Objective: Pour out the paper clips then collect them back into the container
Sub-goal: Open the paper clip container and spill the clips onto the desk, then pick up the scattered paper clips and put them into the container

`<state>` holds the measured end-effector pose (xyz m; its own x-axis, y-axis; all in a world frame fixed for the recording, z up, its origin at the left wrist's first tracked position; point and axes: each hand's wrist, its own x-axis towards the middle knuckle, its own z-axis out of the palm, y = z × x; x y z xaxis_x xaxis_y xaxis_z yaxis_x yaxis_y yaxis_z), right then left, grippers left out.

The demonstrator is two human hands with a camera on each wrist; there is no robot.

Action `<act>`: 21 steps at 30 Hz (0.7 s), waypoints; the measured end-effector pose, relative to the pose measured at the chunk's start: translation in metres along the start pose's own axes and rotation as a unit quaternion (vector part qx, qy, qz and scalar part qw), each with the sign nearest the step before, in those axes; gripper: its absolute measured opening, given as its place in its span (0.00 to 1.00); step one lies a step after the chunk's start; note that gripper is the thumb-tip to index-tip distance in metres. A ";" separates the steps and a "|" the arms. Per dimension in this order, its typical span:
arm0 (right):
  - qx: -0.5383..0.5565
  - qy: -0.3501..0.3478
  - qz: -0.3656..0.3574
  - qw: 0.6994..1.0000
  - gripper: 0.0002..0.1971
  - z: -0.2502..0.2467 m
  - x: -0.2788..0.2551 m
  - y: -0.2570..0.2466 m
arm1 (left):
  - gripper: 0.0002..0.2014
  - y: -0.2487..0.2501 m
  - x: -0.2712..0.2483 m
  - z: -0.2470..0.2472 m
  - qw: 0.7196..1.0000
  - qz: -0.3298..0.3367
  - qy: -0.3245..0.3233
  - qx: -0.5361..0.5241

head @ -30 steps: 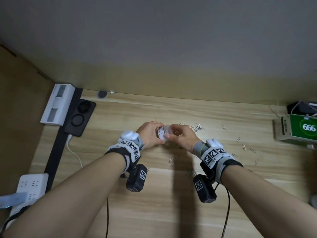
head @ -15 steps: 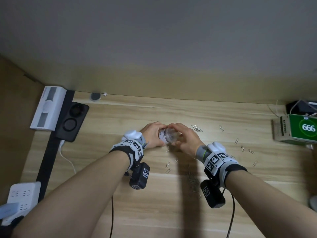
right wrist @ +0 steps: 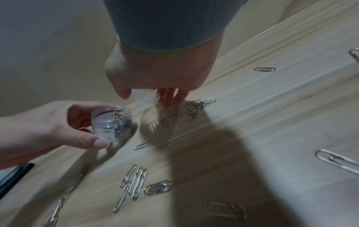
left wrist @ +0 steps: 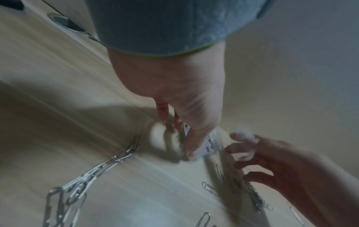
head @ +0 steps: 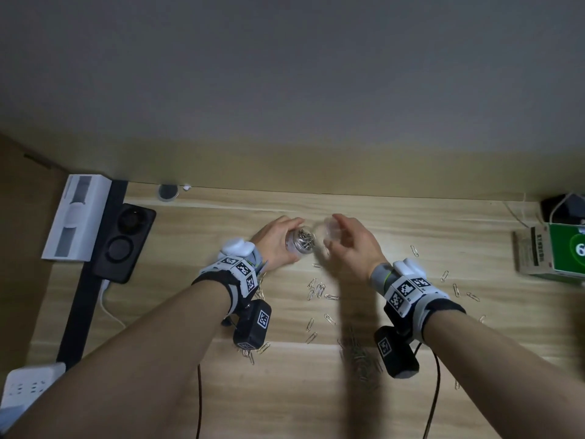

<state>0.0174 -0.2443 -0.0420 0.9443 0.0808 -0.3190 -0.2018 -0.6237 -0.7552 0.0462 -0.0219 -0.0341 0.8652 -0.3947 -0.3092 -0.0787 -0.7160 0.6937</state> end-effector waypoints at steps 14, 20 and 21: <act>-0.072 0.108 0.139 0.982 0.23 -0.007 0.014 0.013 | 0.39 -0.013 -0.006 0.006 0.992 -0.038 0.061 0.104; -0.078 0.116 0.133 0.981 0.23 -0.007 -0.015 0.013 | 0.40 -0.009 -0.031 0.002 0.990 -0.082 0.065 0.098; -0.072 0.113 0.134 0.982 0.21 -0.006 -0.024 0.013 | 0.38 -0.008 -0.040 0.001 0.989 -0.089 0.068 0.099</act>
<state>-0.0064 -0.2587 -0.0409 0.8995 -0.2652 -0.3472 -0.4266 -0.7043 -0.5674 0.0118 -0.0013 -0.0282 0.9315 -0.1802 -0.3158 -0.0025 -0.8716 0.4901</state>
